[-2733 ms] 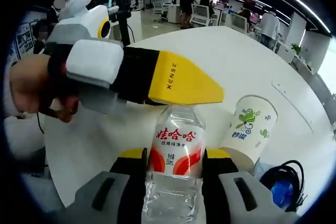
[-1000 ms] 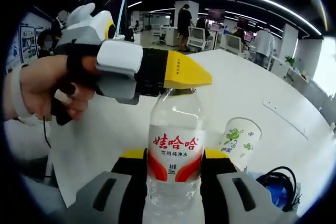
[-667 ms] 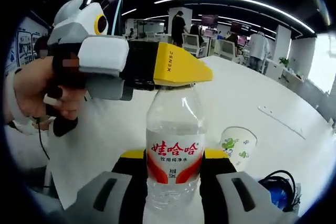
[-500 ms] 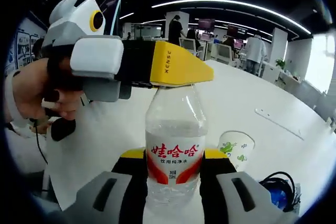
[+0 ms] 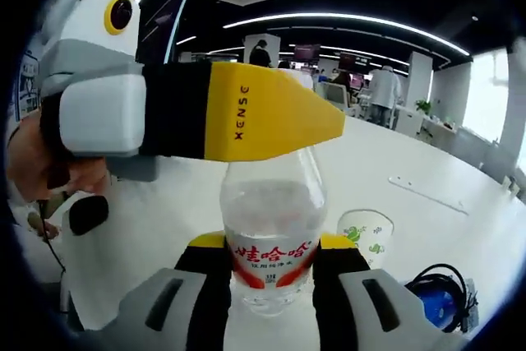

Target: Arrange the tabletop items into an orderly group along one side of the table until the central work area is clear of visible clutter.

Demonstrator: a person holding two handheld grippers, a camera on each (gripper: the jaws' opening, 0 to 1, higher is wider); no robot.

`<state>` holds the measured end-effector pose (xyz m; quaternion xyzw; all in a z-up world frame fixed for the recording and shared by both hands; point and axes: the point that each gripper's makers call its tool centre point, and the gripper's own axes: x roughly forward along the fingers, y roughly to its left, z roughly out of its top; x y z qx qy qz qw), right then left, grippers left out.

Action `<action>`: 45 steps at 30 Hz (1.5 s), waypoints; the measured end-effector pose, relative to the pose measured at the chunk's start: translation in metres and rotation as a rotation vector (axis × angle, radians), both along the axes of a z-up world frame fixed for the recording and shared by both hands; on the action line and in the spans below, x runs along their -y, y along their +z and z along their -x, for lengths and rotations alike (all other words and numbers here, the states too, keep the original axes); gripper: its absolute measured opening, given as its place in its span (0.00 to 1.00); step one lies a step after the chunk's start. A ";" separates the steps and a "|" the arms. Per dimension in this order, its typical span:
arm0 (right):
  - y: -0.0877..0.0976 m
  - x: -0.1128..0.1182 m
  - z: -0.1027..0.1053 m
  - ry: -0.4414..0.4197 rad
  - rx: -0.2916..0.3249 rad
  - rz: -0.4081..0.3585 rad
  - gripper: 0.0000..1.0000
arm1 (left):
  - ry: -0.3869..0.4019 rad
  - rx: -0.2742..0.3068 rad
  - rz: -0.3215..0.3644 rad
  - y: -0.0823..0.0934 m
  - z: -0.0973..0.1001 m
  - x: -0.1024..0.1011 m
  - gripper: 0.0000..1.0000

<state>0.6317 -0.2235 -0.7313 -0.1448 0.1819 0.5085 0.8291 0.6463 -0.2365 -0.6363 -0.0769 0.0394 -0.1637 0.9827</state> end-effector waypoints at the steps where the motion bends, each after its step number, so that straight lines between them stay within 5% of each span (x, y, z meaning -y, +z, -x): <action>1: 0.001 0.000 -0.001 -0.002 0.009 -0.003 0.34 | -0.005 0.013 -0.018 0.002 0.000 0.001 0.19; 14: -0.006 0.003 0.004 -0.036 0.001 -0.014 0.35 | -0.087 0.021 -0.048 -0.004 0.009 0.012 0.20; 45: -0.012 0.004 0.008 -0.084 0.026 -0.028 0.36 | -0.118 0.029 -0.072 -0.011 0.015 0.015 0.20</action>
